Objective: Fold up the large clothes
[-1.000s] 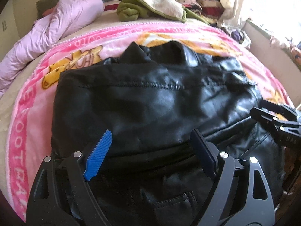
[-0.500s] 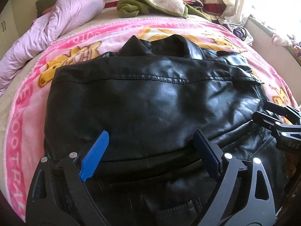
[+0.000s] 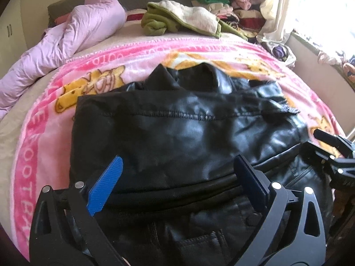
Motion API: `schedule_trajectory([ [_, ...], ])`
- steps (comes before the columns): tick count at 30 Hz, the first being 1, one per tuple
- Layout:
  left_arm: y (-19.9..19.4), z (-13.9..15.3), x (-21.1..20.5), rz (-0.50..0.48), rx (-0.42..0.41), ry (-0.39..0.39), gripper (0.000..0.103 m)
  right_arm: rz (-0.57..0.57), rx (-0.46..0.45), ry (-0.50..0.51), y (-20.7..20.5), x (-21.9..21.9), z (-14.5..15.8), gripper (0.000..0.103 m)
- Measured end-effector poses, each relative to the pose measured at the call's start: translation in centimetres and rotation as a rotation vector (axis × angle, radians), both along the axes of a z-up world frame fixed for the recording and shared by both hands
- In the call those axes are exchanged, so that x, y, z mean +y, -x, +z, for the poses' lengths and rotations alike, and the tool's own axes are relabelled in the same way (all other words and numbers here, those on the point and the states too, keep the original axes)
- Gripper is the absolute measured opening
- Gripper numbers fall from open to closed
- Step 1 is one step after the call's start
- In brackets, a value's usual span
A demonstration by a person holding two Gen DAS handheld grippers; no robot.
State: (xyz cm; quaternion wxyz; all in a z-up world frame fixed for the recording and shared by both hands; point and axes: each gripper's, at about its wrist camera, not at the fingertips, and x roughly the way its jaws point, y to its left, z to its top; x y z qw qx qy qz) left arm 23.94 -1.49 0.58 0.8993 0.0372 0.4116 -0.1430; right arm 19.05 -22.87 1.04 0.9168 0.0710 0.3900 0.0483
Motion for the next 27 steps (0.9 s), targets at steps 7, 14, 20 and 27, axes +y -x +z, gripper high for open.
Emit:
schedule_trajectory([
  [7,0.9,1.6,0.4,0.018,-0.036,0.013,0.094,0.006,-0.042,0.002,1.3,0.4,1.3,0.094],
  [14,2.2,2.7,0.3,0.027,-0.084,-0.006,0.094,0.01,-0.086,-0.001,3.2,0.5,2.8,0.095],
  [20,5.0,3.5,0.3,0.023,-0.132,-0.009,0.094,0.008,-0.106,-0.017,4.7,0.0,3.7,0.096],
  [27,8.8,4.1,1.1,0.046,-0.186,-0.001,0.094,0.012,-0.119,-0.011,6.6,0.1,4.0,0.096],
])
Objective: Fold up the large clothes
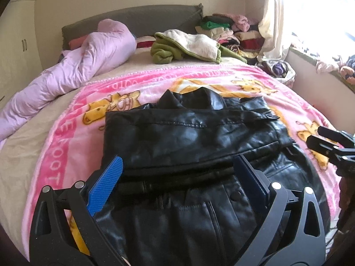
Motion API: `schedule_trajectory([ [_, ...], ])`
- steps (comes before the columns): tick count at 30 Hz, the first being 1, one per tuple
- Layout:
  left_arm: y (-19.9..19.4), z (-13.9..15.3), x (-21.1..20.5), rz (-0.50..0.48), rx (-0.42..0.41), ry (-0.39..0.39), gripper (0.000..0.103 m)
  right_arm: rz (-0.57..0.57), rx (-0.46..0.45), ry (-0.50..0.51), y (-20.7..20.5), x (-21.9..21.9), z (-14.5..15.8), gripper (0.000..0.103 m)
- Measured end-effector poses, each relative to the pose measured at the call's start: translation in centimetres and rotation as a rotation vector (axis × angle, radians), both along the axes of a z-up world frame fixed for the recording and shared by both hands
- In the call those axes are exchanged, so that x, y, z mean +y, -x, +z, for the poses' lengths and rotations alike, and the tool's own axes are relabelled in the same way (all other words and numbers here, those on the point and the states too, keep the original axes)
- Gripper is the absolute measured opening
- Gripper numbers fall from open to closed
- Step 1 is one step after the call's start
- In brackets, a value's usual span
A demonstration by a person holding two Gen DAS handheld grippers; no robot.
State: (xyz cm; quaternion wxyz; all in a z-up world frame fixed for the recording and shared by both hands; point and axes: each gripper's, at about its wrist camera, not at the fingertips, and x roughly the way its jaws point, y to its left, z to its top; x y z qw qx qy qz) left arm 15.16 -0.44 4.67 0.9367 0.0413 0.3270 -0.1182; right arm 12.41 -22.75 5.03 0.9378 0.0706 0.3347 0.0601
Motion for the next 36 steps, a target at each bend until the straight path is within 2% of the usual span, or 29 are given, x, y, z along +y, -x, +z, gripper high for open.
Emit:
schedule_trajectory([
  [15,3.7,0.6,-0.6,-0.013,-0.036,0.004,0.094,0.007,-0.072,-0.005,4.0,0.2,2.2,0.099],
  [23,5.9,0.4,-0.1,-0.015,-0.018,-0.003,0.094,0.023,-0.092,0.006,6.4,0.5,3.0,0.099],
  [36,9.2,-0.7,2.2,0.015,0.019,-0.009,0.094,0.012,-0.037,0.062,9.9,0.7,0.6,0.099],
])
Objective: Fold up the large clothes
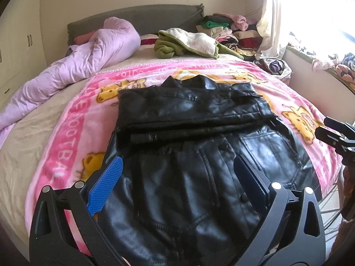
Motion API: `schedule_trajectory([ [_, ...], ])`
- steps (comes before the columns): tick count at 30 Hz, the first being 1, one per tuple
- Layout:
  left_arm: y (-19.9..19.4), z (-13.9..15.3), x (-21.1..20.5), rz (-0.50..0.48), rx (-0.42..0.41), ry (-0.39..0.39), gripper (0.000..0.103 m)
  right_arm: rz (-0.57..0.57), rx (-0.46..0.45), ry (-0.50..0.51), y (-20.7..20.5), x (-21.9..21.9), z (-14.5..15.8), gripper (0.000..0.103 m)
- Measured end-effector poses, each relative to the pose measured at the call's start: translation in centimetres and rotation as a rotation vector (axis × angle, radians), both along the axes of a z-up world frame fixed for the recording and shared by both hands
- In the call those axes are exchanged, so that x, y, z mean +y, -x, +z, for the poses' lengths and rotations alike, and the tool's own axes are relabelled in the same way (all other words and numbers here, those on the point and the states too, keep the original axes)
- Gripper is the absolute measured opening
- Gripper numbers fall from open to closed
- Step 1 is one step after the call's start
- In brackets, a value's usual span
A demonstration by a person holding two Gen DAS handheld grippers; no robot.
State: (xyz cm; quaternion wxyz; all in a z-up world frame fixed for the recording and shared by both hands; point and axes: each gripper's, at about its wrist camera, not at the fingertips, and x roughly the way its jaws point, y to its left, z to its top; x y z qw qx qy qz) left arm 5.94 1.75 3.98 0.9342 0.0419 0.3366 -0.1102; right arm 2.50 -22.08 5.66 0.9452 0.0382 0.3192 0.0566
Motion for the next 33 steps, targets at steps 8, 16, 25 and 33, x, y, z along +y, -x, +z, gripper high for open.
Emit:
schedule_trajectory([
  [8,1.5,-1.5,2.4,0.056,0.053,-0.019,0.094,-0.005,0.052,0.001,0.8,-0.6,-1.7,0.099],
  [16,2.4,-3.2,5.0,0.126,0.098,-0.05,0.094,-0.011,0.105,0.009,1.7,-1.3,-3.3,0.099],
  [25,2.7,-5.0,8.6,0.127,0.202,-0.035,0.094,-0.008,0.181,0.016,2.8,-2.2,-5.4,0.099],
  [33,1.9,-6.8,11.1,0.074,0.366,-0.011,0.094,-0.005,0.24,0.008,3.7,-3.1,-7.3,0.099],
])
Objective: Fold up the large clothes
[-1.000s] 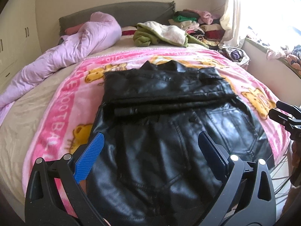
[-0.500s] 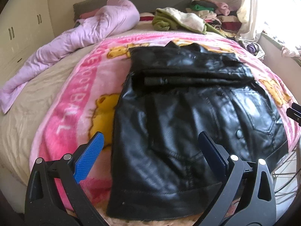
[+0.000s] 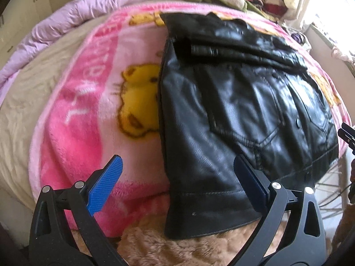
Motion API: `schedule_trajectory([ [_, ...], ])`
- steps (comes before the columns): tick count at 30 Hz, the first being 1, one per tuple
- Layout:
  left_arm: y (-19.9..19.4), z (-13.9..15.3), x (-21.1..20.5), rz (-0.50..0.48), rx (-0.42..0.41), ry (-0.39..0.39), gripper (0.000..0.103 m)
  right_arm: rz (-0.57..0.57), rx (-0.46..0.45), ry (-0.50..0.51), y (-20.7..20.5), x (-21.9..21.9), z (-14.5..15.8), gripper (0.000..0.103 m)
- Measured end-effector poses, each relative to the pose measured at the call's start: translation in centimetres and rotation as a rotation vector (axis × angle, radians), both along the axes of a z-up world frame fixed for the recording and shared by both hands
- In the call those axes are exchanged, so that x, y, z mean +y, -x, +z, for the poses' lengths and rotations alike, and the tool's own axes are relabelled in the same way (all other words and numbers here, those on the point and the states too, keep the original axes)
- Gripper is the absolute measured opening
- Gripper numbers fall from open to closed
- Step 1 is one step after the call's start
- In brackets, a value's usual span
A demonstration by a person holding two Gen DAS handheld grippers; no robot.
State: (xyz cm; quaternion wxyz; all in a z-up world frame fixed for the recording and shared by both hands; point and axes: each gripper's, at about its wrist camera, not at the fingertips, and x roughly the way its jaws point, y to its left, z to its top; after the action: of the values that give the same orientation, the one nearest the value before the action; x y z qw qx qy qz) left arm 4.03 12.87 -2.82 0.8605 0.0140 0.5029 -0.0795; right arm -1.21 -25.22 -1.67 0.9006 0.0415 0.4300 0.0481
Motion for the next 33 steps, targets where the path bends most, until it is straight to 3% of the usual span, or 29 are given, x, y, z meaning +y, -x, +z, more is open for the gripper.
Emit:
schedule_trajectory([
  [4,-0.3,-0.7,-0.5,-0.057,0.069,0.056,0.094,0.005,0.037,-0.021,0.3,-0.6,-0.8,0.099],
  [9,-1.1,-1.4,-1.1,-0.083,0.102,0.03,0.094,0.013,0.08,-0.048,1.1,-1.8,-1.4,0.099],
  [17,-2.0,-2.4,-1.0,-0.104,0.195,0.068,0.093,0.034,0.154,-0.158,2.3,-3.6,-3.3,0.097],
  [20,-2.1,-2.6,-1.3,-0.12,0.216,0.057,0.093,0.054,0.173,-0.157,2.5,-3.5,-3.8,0.081],
  [22,-2.3,-2.9,-1.5,-0.124,0.23,0.057,0.09,0.065,0.179,-0.149,2.5,-3.3,-4.3,0.079],
  [26,-2.1,-3.0,-1.6,-0.116,0.225,0.047,0.079,0.119,0.167,-0.144,2.8,-3.0,-4.1,0.061],
  [29,-1.9,-3.1,-2.1,-0.137,0.224,0.031,0.069,0.15,0.148,-0.135,2.9,-3.2,-3.1,0.03],
  [33,-1.7,-3.2,-2.7,-0.167,0.219,0.033,0.053,0.167,0.107,-0.22,2.9,-4.1,-1.4,0.017],
])
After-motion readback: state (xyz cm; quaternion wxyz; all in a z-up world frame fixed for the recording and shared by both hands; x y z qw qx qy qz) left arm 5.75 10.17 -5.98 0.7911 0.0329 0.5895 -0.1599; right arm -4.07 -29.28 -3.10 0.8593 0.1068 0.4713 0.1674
